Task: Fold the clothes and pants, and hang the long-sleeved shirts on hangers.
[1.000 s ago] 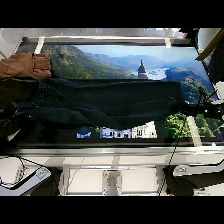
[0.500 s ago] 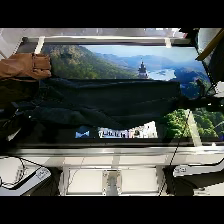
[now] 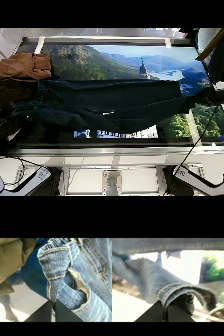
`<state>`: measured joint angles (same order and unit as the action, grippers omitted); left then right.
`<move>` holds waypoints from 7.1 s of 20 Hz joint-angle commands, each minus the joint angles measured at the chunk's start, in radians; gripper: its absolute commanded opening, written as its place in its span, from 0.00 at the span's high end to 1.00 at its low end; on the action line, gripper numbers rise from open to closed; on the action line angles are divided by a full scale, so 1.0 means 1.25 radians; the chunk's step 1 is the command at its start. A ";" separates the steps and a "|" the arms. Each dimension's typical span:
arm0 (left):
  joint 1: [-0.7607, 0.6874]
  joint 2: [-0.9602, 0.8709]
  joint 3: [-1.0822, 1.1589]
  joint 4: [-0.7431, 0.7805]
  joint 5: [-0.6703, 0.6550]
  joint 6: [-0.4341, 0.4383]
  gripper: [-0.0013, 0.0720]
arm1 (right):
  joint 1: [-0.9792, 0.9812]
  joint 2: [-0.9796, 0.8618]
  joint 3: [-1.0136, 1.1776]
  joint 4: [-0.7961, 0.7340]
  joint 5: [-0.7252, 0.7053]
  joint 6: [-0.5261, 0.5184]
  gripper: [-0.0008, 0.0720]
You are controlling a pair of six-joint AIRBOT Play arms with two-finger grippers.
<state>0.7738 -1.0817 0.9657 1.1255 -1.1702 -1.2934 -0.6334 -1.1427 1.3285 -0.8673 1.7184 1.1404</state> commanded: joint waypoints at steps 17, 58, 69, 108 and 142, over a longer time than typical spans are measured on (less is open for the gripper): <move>0.000 0.002 0.001 0.063 0.002 0.000 0.95 | 0.091 -0.447 -0.004 -0.078 -0.671 0.292 0.63; 0.001 0.005 0.008 0.063 -0.010 -0.001 0.95 | 0.075 -0.340 0.017 -0.197 -0.082 -0.062 0.96; 0.001 0.002 0.070 0.107 -0.080 -0.001 0.95 | -0.171 0.077 0.024 -0.196 -0.062 -0.055 0.96; 0.032 0.201 -0.280 0.298 0.045 -0.042 0.24 | -0.248 -0.040 -0.307 -0.161 -0.287 -0.110 0.67; 0.031 0.201 -0.281 0.271 0.090 -0.042 0.24 | -0.083 -0.280 -0.098 -0.114 -0.370 -0.123 0.96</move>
<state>0.8127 -0.8307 0.6140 1.4902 -1.0584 -1.3464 -0.7513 -1.5047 1.1564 -1.0206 1.3373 0.9459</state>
